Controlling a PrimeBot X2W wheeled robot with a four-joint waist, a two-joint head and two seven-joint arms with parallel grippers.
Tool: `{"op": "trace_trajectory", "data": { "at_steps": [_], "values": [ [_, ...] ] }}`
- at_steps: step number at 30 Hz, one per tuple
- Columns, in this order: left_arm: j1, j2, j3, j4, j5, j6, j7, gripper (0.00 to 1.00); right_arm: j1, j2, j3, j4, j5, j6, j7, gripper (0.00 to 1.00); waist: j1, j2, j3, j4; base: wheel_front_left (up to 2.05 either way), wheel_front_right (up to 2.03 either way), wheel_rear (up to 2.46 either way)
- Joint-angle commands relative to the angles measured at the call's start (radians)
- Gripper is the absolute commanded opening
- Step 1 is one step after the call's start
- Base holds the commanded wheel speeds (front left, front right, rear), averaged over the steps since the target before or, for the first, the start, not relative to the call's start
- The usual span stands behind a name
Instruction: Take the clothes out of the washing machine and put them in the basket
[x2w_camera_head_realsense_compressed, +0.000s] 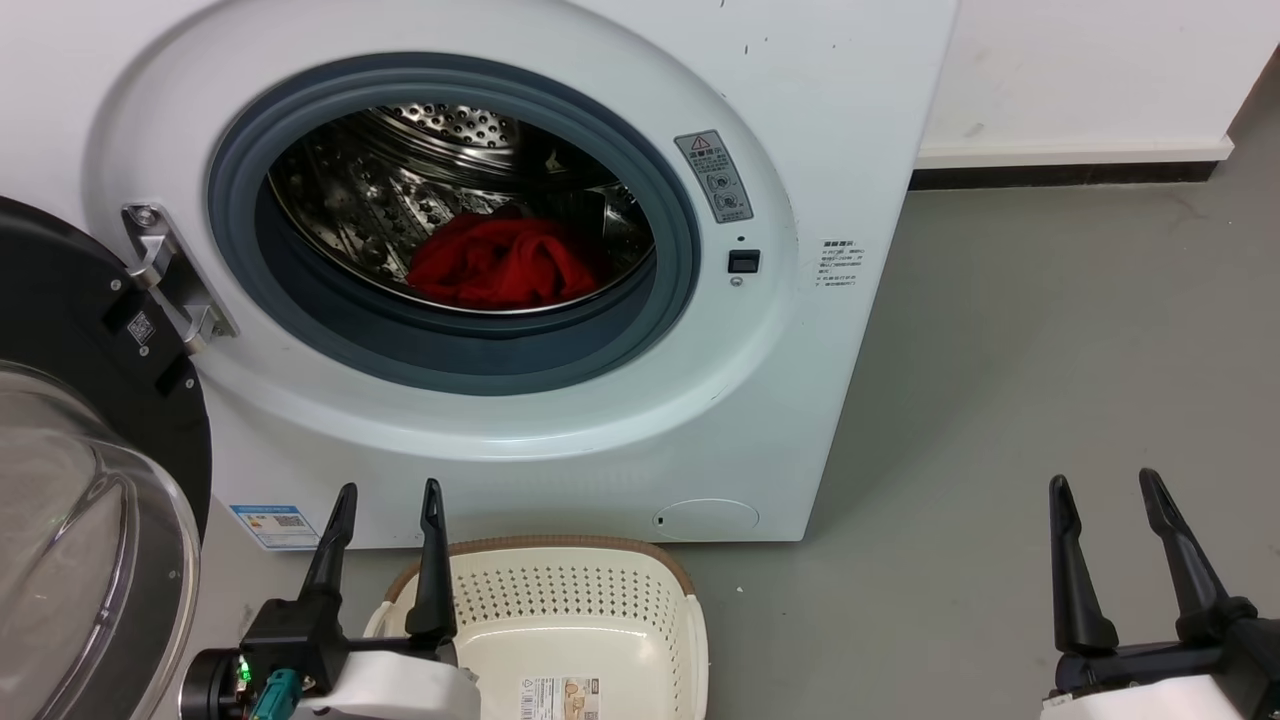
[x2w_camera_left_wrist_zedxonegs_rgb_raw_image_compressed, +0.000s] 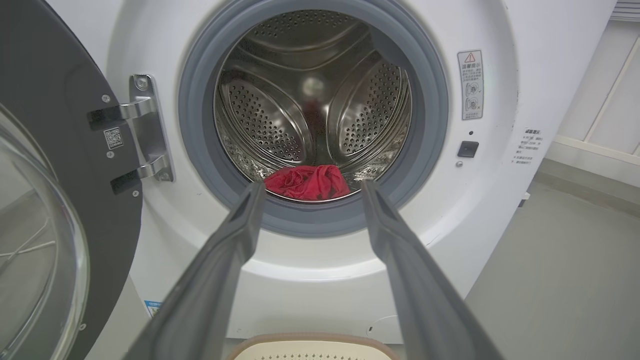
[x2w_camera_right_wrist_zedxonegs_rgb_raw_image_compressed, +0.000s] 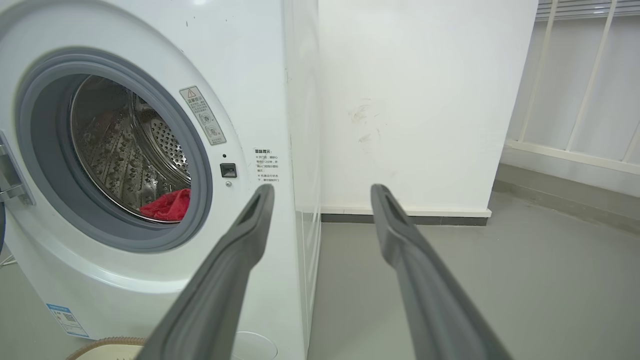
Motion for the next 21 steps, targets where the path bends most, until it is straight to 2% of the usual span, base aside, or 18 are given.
{"op": "trace_trajectory", "data": {
  "at_steps": [1,8,21],
  "values": [
    [0.007,0.001,-0.004,-0.005,0.022,0.006,-0.008,1.0,0.014,-0.003,-0.001,-0.009,-0.021,0.0,-0.01,1.0,0.0,0.0,0.0,0.0,0.0,0.0,0.0],
    [0.016,0.0,-0.011,-0.006,0.065,0.013,-0.021,1.0,0.022,-0.003,-0.003,-0.019,-0.053,0.0,-0.021,1.0,0.0,0.0,-0.001,0.001,0.0,0.0,0.0],
    [0.019,0.0,-0.005,0.004,0.051,0.018,-0.019,1.0,0.024,-0.003,-0.001,-0.009,-0.026,0.0,-0.019,1.0,0.0,0.0,-0.004,0.003,0.0,0.0,0.0]
  ]
}}
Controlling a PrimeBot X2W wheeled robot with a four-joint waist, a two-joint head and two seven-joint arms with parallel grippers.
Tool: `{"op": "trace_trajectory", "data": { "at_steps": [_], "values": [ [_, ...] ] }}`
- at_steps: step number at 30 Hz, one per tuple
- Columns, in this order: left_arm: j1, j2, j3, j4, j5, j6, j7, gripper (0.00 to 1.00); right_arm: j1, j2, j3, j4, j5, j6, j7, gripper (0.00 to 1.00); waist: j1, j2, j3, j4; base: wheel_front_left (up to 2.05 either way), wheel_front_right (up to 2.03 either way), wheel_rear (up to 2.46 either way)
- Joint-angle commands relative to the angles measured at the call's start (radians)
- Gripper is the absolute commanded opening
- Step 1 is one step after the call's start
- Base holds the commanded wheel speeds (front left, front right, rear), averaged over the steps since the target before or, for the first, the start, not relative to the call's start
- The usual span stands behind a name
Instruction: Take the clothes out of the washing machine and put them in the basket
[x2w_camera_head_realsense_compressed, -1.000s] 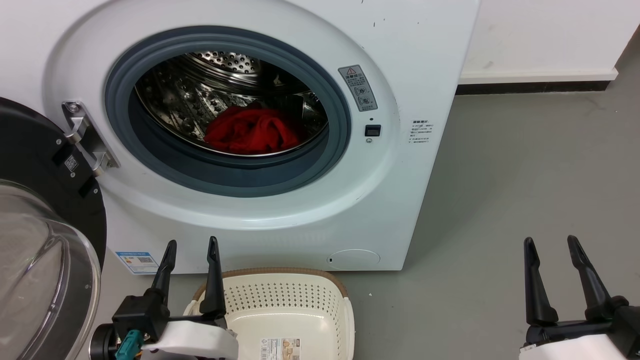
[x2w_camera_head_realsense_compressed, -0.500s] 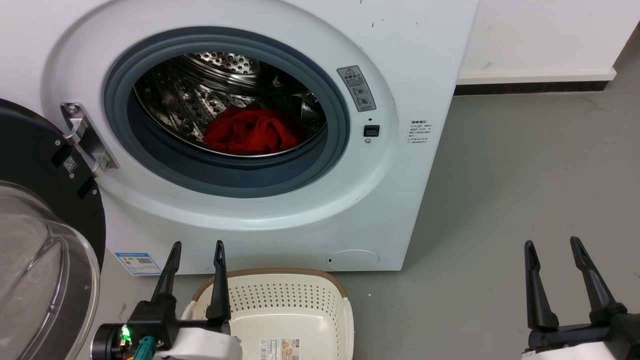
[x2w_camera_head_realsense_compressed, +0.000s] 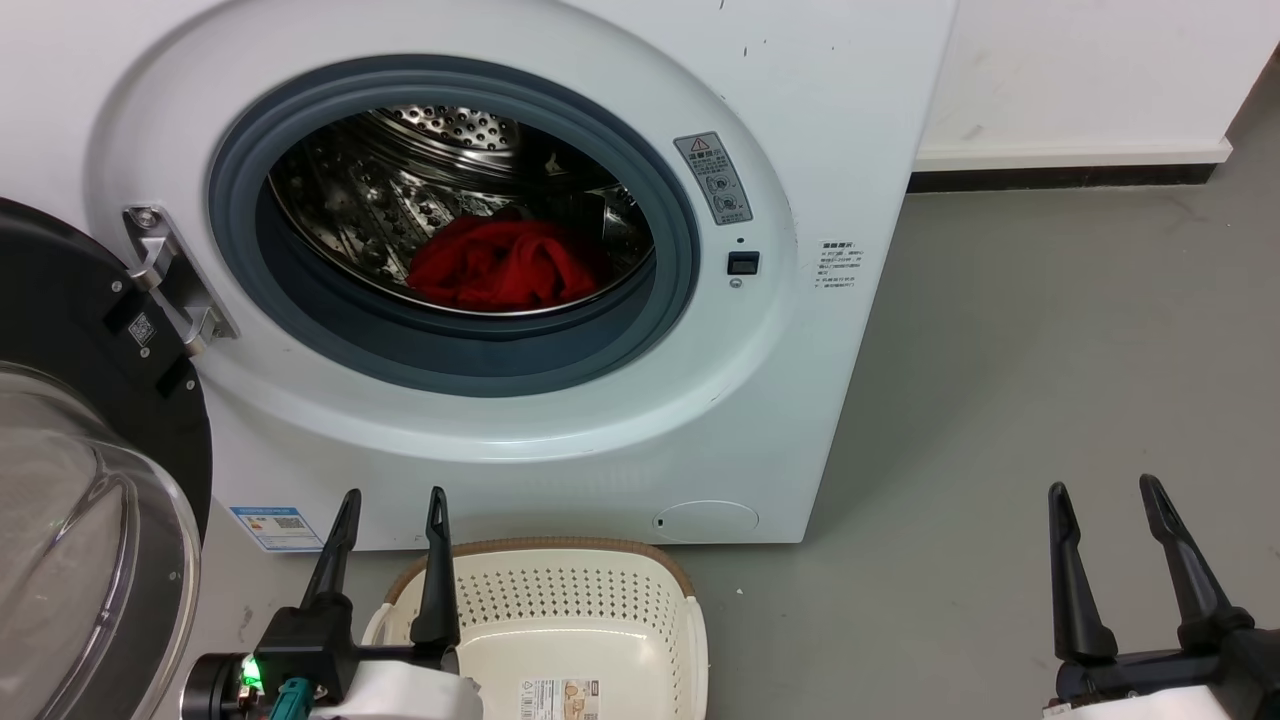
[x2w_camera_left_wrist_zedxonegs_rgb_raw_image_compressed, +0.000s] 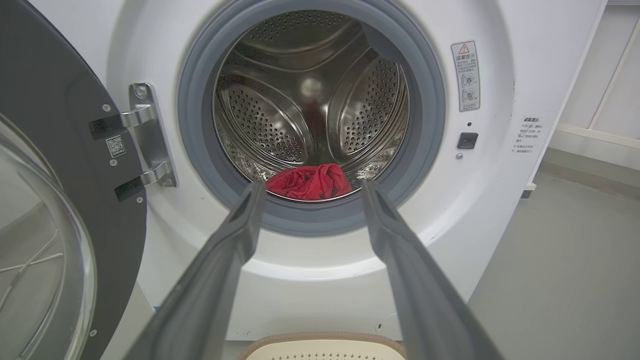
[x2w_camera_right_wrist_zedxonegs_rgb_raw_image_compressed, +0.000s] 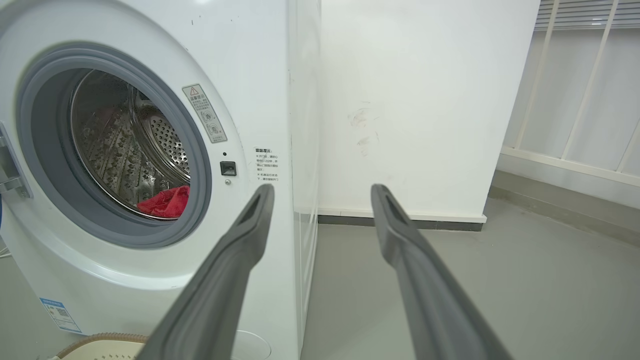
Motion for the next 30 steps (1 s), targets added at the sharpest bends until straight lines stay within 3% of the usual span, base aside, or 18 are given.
{"op": "trace_trajectory", "data": {
  "at_steps": [1,10,16,21,30],
  "values": [
    [0.009,0.0,0.0,0.001,-0.002,0.006,-0.003,1.0,0.008,-0.002,0.001,-0.001,0.009,0.0,-0.003,1.0,0.0,-0.0001,0.0,0.0,0.0,0.0,0.0],
    [-0.012,0.0,0.017,0.025,0.002,0.009,-0.003,1.0,-0.005,-0.002,0.008,-0.002,0.011,0.0,-0.003,1.0,0.0,-0.0001,0.007,-0.01,0.0,0.0,0.0],
    [-0.081,0.0,0.051,0.076,0.021,-0.03,-0.003,1.0,-0.033,-0.002,0.019,-0.016,0.005,0.0,-0.003,1.0,0.0,-0.0001,0.046,-0.032,0.0,0.0,0.0],
    [-0.19,0.021,0.085,0.147,0.037,-0.073,-0.003,1.0,-0.061,-0.002,0.027,-0.023,0.008,0.0,-0.003,1.0,0.0,-0.0001,0.094,-0.059,0.0,0.0,0.0],
    [-0.482,0.095,0.136,0.312,0.054,-0.107,-0.003,1.0,-0.142,-0.002,0.047,-0.05,0.023,0.0,-0.003,1.0,0.0,-0.0001,0.235,-0.117,0.0,0.0,0.0]
  ]
}}
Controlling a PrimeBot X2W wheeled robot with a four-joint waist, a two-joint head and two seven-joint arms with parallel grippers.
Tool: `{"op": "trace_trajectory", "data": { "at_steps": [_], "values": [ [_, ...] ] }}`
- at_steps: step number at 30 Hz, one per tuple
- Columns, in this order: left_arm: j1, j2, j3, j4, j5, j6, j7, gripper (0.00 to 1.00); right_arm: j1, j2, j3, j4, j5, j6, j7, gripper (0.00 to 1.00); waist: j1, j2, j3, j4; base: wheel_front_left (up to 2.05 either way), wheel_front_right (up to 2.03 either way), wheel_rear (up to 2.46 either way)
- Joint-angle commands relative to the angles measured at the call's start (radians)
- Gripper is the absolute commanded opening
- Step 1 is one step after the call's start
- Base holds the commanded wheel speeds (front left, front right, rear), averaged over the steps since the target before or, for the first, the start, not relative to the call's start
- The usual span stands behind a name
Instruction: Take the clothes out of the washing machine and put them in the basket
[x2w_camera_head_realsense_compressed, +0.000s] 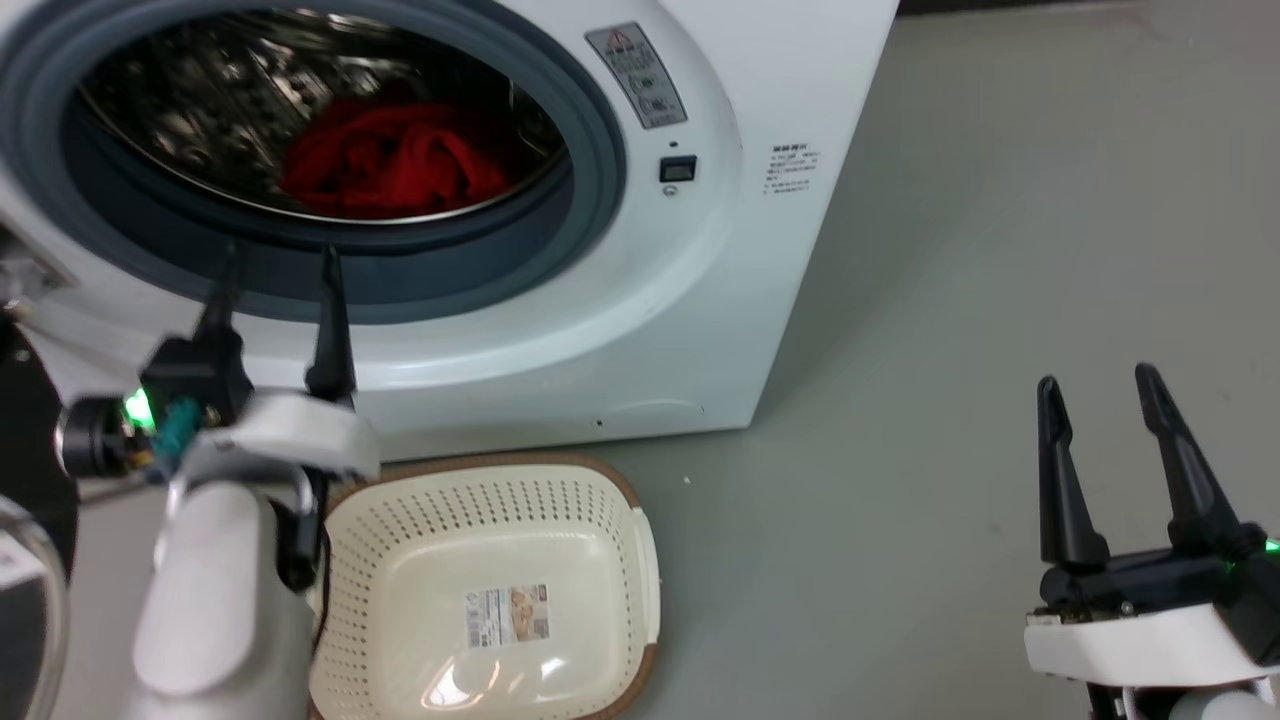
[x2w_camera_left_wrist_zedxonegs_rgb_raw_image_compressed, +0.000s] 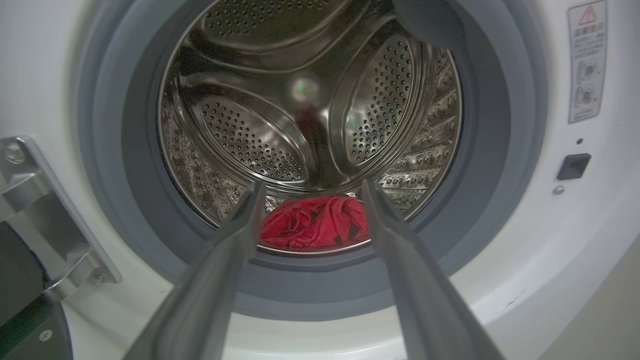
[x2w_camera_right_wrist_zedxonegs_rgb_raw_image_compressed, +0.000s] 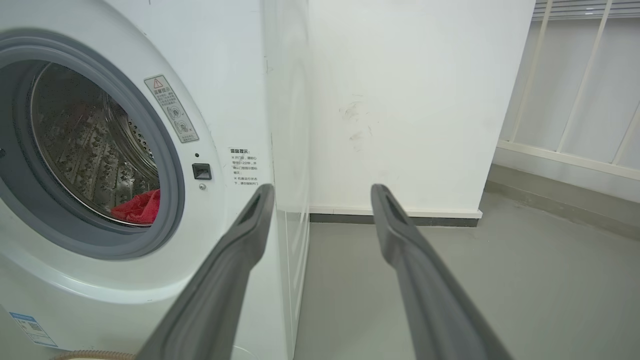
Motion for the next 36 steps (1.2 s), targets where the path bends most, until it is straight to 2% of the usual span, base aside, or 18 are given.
{"op": "trace_trajectory", "data": {
  "at_steps": [1,10,17,25,27,36],
  "values": [
    [-0.041,0.014,0.003,0.021,0.006,-0.005,-0.002,1.0,-0.021,-0.001,0.004,-0.007,0.007,0.0,-0.003,1.0,-0.0001,0.0,0.059,-0.033,0.0,0.0,0.0],
    [-0.36,0.132,-0.006,0.252,0.033,-0.025,0.001,1.0,-0.11,0.0,0.028,-0.041,0.053,0.0,-0.003,1.0,-0.0001,0.0,0.22,-0.113,0.0,0.0,0.0],
    [-0.599,0.237,-0.037,0.431,0.04,-0.05,0.113,1.0,-0.163,0.0,0.022,-0.071,0.108,0.0,-0.003,1.0,-0.0001,0.0,0.328,-0.175,0.0,0.0,0.0],
    [-0.831,0.317,-0.144,0.535,0.017,-0.065,0.367,1.0,-0.217,0.0,0.007,-0.113,0.163,0.0,-0.003,1.0,-0.0001,0.0,0.446,-0.224,0.0,0.0,0.0],
    [-0.885,0.325,-0.188,0.553,-0.021,-0.066,0.45,1.0,-0.227,0.0,0.004,-0.125,0.176,0.0,-0.003,1.0,-0.0001,0.0,0.467,-0.231,0.0,0.0,0.0],
    [-1.105,0.427,-0.39,0.555,-0.184,-0.066,0.831,1.0,-0.268,0.0,0.014,-0.172,0.221,0.0,-0.003,1.0,-0.0001,0.0,0.561,-0.272,0.0,0.0,0.0]
  ]
}}
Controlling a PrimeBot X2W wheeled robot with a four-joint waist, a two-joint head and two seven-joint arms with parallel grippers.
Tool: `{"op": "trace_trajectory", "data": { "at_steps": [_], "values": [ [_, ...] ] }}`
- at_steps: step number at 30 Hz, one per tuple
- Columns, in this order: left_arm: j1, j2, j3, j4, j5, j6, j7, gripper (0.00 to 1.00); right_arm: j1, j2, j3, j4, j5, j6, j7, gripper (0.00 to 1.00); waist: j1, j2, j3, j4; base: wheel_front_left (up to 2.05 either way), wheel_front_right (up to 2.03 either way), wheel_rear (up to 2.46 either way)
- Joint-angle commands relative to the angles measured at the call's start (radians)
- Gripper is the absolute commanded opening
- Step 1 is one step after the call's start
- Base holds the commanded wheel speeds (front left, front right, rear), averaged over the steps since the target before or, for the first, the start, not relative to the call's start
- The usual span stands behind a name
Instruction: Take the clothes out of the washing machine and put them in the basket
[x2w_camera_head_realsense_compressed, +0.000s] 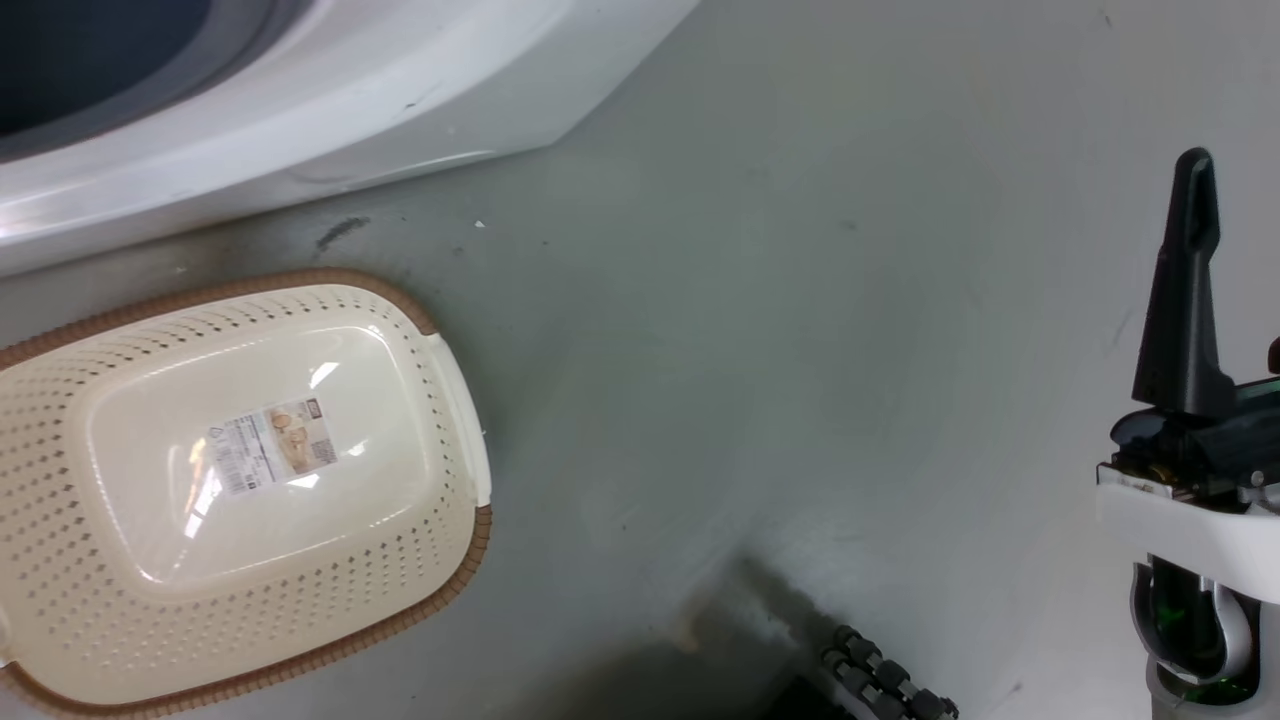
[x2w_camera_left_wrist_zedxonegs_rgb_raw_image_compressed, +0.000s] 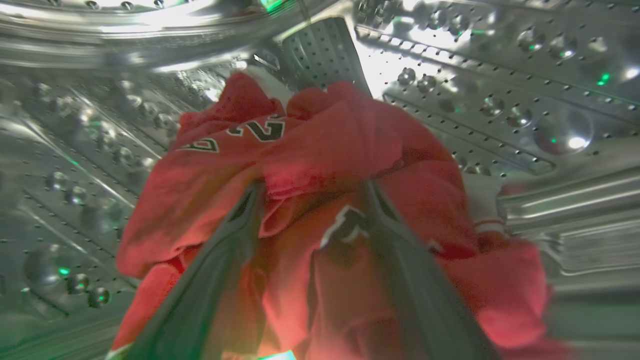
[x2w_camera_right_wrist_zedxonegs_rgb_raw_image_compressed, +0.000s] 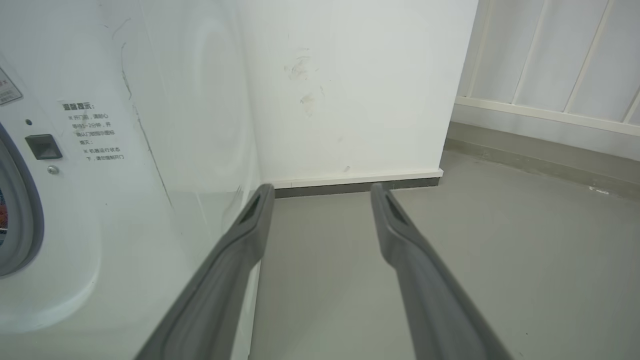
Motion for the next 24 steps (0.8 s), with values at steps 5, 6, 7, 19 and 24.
{"op": "trace_trajectory", "data": {
  "at_steps": [5,6,7,19,24],
  "values": [
    [-0.11,0.044,-0.062,-0.023,-0.085,0.0,0.188,1.0,-0.034,0.0,0.001,-0.033,0.029,0.0,-0.002,1.0,-0.0001,0.0,0.067,-0.045,0.0,0.0,0.0],
    [-0.129,0.053,-0.072,-0.027,-0.092,0.0,0.218,1.0,-0.038,0.0,0.001,-0.037,0.032,0.0,-0.002,1.0,-0.0001,0.0,0.076,-0.05,0.0,0.0,0.0],
    [-0.144,0.062,-0.085,-0.032,-0.095,0.0,0.248,1.0,-0.039,0.001,0.002,-0.042,0.035,0.0,-0.003,1.0,-0.0001,0.0,0.085,-0.055,0.0,0.0,0.0],
    [-0.162,0.108,-0.132,-0.074,-0.106,0.001,0.402,1.0,-0.043,0.0,0.004,-0.081,0.079,0.0,-0.002,1.0,-0.0001,0.0,0.146,-0.094,0.0,0.0,0.0],
    [-0.144,0.121,-0.139,-0.089,-0.102,0.006,0.394,1.0,-0.042,0.0,0.006,-0.083,0.081,0.0,-0.002,1.0,-0.0001,0.0,0.15,-0.096,0.0,0.0,0.0]
  ]
}}
